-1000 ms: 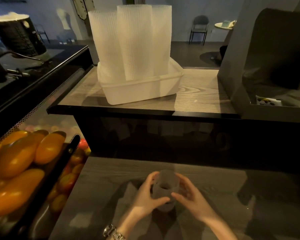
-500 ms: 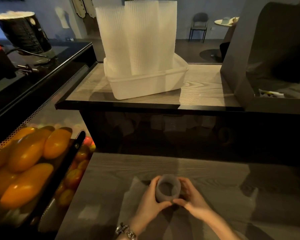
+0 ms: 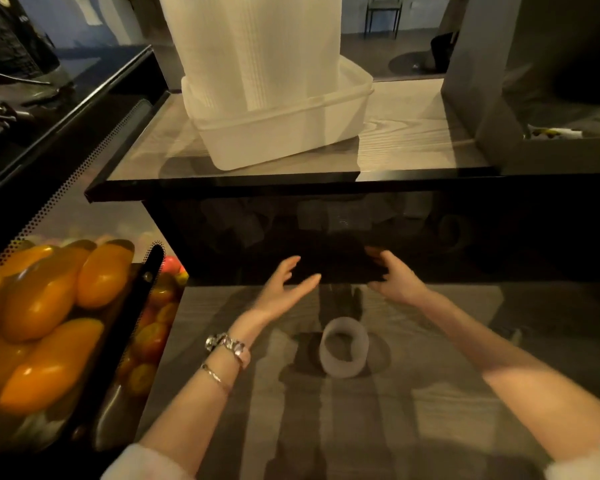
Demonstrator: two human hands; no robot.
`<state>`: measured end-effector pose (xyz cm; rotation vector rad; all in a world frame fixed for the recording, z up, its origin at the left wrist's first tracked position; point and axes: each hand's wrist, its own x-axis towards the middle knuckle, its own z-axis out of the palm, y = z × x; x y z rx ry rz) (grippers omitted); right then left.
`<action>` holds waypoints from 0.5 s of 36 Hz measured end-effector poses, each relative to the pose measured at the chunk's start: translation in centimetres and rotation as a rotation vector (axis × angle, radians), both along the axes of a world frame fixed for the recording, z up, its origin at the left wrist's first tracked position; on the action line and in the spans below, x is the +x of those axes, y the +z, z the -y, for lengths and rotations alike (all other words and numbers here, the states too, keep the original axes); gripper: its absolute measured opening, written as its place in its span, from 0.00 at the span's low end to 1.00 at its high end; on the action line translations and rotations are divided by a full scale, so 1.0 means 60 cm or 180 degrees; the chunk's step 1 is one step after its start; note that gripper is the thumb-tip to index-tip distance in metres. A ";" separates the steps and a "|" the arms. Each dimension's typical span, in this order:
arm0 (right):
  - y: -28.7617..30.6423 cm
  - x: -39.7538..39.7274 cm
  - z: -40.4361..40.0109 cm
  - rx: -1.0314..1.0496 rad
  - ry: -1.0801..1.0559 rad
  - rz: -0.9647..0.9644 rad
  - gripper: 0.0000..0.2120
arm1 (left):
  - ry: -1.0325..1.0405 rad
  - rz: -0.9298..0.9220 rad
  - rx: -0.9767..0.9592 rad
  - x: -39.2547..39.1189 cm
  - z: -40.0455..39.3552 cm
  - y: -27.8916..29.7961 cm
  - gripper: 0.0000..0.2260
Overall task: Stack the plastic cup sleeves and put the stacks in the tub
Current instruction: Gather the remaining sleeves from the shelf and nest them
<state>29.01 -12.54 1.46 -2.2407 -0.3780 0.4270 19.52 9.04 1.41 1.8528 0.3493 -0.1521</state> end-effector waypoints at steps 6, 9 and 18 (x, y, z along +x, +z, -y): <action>0.007 0.087 -0.029 -0.0792 -0.0035 0.0139 0.32 | 0.0145 -0.0123 0.0353 0.095 -0.005 0.030 0.27; 0.014 0.118 -0.036 -0.1005 0.0072 0.0146 0.29 | 0.0105 -0.0255 0.0599 0.133 -0.003 0.037 0.27; 0.018 0.175 -0.047 -0.0849 0.0046 0.0253 0.25 | -0.0083 -0.0459 0.0928 0.199 -0.009 0.043 0.27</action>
